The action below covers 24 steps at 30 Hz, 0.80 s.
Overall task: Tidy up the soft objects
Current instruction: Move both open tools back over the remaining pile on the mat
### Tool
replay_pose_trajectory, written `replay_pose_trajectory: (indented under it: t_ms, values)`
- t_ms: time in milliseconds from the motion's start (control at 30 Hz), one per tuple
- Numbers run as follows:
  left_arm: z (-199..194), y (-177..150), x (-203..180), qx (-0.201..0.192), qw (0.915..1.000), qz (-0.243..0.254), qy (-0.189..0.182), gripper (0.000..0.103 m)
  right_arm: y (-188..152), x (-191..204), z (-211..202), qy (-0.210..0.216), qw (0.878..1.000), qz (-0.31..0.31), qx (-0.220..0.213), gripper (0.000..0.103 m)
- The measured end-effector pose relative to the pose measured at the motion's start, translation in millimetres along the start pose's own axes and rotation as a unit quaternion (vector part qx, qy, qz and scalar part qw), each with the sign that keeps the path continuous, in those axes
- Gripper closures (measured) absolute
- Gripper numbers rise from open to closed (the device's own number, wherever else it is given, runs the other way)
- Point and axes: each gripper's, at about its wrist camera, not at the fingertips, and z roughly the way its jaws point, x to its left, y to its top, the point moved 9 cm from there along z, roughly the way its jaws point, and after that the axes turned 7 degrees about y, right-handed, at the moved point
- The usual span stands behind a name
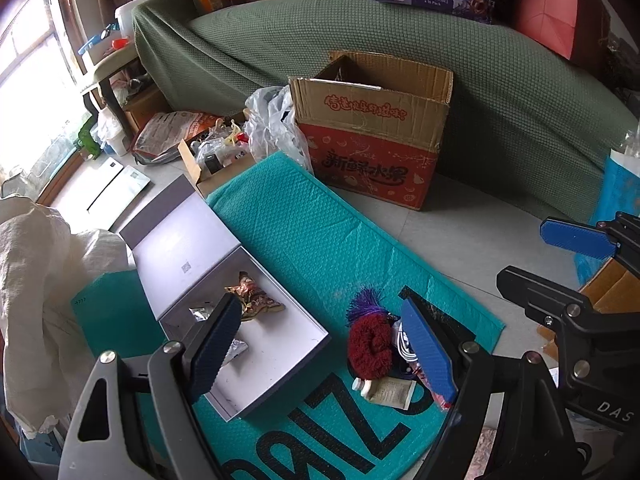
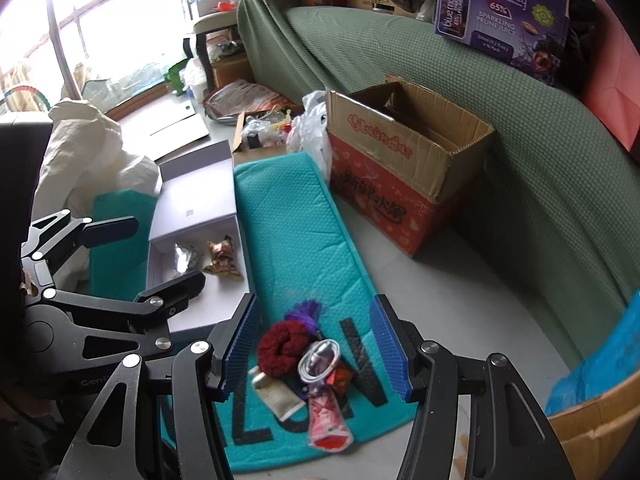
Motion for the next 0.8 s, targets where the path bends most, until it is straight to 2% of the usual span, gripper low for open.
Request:
replay_pose_trajectory:
  t_ms: [433,800]
  values:
    - [39.1,-44.0,-48.1,0.028,0.9980,0.039,-0.042,0.021,-68.6,-35.0,26.7,-0.011,0.997,0.065,0.027,0.046]
    - [81.1,-87.8,-61.5,0.066,0.9949,0.037,-0.066,0.021,-125.2,-48.9,65.3,0.003,0.992,0.116,0.056,0.046]
